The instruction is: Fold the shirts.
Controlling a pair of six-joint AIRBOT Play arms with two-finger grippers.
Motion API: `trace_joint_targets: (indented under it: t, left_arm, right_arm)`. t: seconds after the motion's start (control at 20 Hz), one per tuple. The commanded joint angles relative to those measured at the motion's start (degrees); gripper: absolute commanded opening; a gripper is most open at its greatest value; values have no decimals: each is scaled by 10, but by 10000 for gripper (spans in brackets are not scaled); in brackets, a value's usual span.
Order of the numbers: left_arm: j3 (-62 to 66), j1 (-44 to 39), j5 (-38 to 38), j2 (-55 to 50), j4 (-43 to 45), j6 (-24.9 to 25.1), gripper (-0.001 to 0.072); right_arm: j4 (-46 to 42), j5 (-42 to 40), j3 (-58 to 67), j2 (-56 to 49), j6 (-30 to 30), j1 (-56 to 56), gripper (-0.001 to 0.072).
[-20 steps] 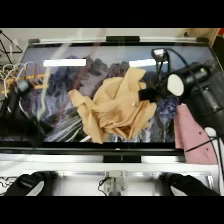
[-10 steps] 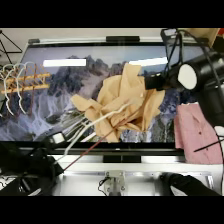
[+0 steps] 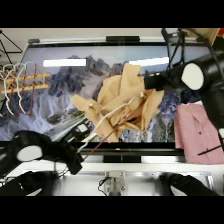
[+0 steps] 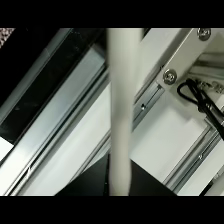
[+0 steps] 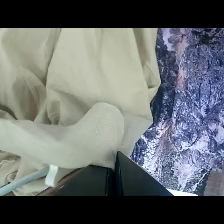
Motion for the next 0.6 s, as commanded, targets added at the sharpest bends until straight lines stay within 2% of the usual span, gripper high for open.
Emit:
trace_joint_targets:
  t: [0.0, 0.2, 0.4, 0.55]
  left_arm:
    - [-1, -1, 73, -65, -63, 55, 54]
    - [-1, -1, 99, -99, -79, 60, 53]
    - [4, 17, 108, -98, -60, -33, 53]
    - [14, 38, 69, -74, -44, -37, 54]
  right_arm:
    - [32, -3, 0, 10, -20, 0, 72]
    - [67, -3, 0, 16, -28, 0, 72]
    - [74, 10, 2, 43, -34, 27, 72]
    - [40, 33, 2, 72, -29, 45, 72]
